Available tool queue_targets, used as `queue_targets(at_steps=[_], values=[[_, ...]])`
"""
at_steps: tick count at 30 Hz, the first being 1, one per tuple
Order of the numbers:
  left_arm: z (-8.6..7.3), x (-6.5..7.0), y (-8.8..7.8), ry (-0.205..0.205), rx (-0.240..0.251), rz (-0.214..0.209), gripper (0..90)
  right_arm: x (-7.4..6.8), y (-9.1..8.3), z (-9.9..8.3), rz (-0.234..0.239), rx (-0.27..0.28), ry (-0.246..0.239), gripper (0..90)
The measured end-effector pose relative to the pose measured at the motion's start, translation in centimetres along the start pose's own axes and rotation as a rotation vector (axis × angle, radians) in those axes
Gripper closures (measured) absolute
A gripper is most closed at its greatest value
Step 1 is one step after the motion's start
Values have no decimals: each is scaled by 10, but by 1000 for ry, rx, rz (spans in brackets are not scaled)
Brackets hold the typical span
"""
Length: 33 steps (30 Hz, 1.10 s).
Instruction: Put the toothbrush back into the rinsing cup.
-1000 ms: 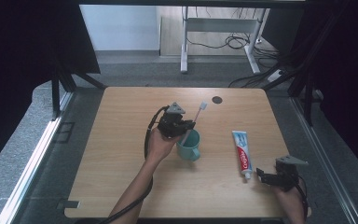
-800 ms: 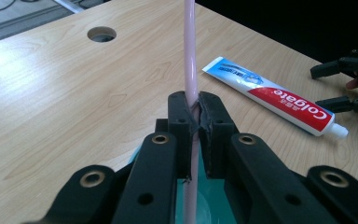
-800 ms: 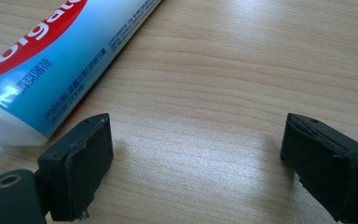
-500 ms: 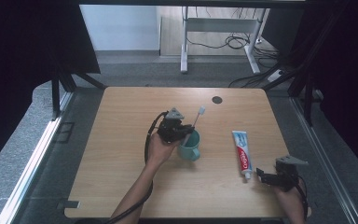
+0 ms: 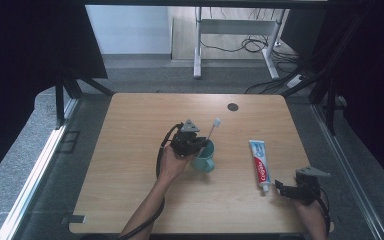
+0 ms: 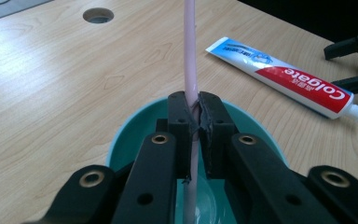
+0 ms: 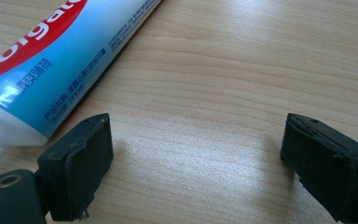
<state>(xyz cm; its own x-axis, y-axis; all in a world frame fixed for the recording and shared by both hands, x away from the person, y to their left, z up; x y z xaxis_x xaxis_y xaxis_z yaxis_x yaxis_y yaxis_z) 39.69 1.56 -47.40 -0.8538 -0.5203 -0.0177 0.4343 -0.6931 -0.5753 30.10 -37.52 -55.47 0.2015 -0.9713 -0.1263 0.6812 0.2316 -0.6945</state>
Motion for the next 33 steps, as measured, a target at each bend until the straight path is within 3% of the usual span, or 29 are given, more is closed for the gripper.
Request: queue_targets(at_steps=[16, 33], values=[[-5, 4, 7, 19, -34, 4, 834, 0, 0, 0, 1, 0, -1, 89], [-5, 3, 11, 12, -72, 8, 828, 0, 0, 0, 1, 1, -3, 88]])
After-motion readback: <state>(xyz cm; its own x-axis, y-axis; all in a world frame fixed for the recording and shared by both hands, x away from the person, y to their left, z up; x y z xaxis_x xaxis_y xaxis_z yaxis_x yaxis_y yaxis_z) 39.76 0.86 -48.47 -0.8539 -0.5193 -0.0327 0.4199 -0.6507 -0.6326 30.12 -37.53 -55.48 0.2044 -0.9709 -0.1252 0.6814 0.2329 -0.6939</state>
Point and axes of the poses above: each handheld gripper's, and its own axes: y roughly forward along the jaws, z roughly out of its top, x roughly to its right, the point moved 2 cm from there along y, roughly forward along the jaws, and after that the axes turned 10 degrees about y, right-handed, at the moved point
